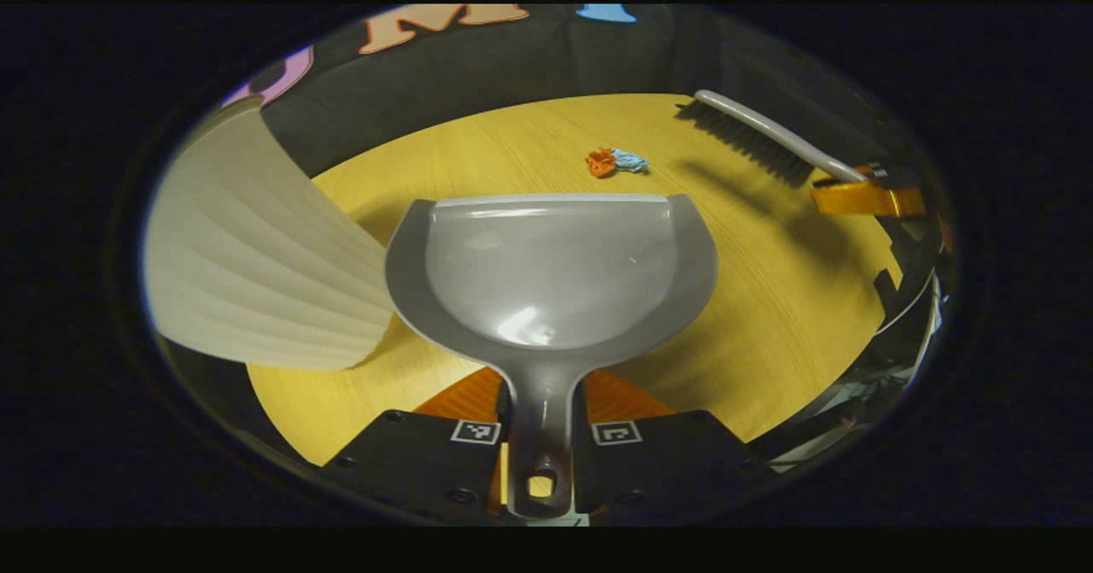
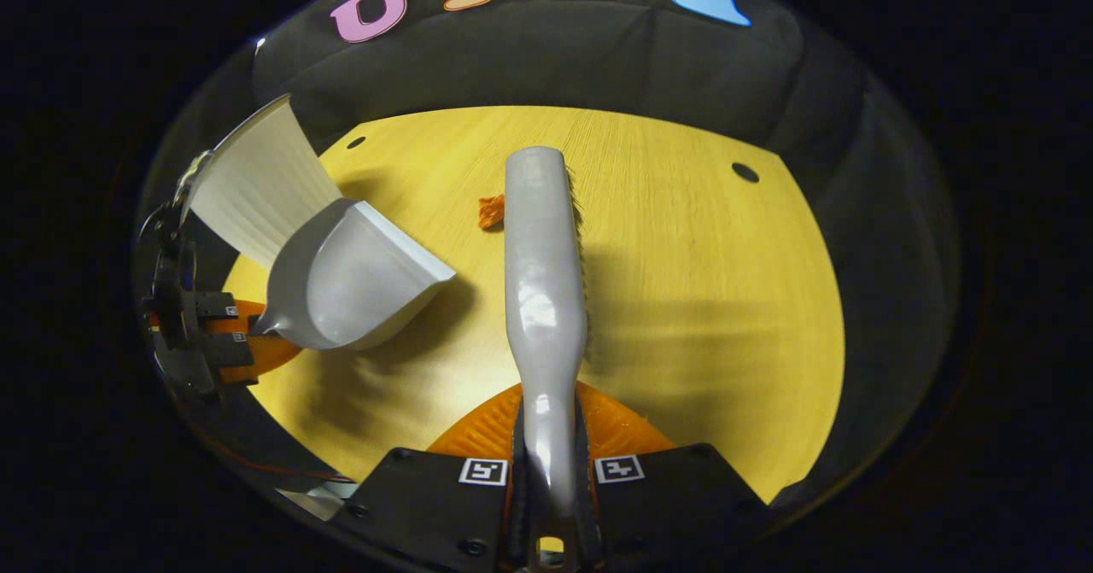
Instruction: Pick up the small broom and dustpan from the desktop, sweep the trash into the dustpan with the broom, and then empty the trash into the garbage bin.
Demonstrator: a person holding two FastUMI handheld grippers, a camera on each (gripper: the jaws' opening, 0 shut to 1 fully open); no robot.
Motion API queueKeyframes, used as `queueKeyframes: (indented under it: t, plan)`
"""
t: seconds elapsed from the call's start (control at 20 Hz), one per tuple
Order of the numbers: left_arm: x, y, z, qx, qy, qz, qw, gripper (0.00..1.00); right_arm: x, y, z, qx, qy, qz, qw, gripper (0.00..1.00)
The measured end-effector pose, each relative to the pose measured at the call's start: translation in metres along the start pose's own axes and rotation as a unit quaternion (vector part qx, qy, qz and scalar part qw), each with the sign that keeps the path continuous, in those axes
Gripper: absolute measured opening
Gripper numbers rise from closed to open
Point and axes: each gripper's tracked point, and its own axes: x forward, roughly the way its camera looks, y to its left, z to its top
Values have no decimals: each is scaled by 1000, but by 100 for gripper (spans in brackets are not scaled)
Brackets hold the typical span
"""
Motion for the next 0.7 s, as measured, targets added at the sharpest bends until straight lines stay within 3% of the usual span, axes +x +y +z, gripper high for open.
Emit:
queueKeyframes:
  t: [0.2,0.3,0.35,0.6,0.7]
  plan:
    - [11,1,4,22,26,-10,999,25,41,-18,47,-103,19,-44,994,19]
    - [17,-1,5,17,31,-7,999,25,52,-20,63,-152,34,-43,987,23]
    - [17,-4,6,14,29,-9,999,24,55,-19,68,-173,41,-38,983,19]
    - [40,-18,27,10,31,-8,999,25,52,-2,75,-258,63,5,964,23]
    - [53,-22,44,6,28,-12,1000,25,45,13,65,-281,81,50,955,20]
